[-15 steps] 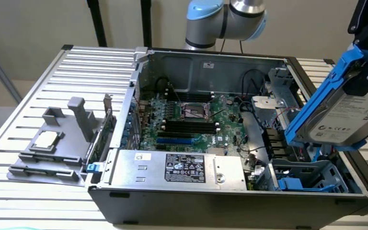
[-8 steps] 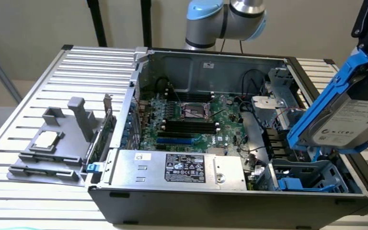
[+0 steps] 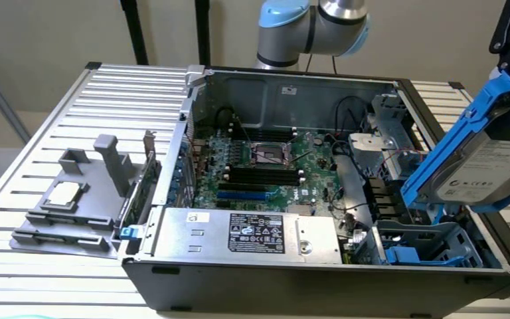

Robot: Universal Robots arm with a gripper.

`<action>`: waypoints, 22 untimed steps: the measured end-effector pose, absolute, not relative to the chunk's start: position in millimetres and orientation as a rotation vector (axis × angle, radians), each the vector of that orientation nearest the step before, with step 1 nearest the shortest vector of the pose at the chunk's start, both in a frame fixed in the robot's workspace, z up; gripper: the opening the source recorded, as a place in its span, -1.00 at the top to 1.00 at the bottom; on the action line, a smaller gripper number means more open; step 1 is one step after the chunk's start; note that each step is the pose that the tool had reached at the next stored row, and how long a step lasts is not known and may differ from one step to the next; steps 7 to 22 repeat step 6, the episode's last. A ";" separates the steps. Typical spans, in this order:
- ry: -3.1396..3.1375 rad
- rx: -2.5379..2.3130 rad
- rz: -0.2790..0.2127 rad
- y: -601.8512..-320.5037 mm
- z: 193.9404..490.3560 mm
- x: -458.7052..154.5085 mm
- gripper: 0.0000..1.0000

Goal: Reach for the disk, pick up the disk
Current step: 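Pick up the disk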

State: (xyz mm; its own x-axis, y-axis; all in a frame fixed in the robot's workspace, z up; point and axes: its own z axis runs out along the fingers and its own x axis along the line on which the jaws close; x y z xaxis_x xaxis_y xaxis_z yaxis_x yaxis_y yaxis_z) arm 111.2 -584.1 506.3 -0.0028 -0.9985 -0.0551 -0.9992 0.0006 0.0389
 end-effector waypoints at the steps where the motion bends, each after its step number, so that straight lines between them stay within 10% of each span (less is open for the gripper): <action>1: 2.212 -2.212 0.104 -584.1 506.2 111.2 0.35; 22: 2.211 -2.212 0.104 -584.2 506.2 111.1 0.35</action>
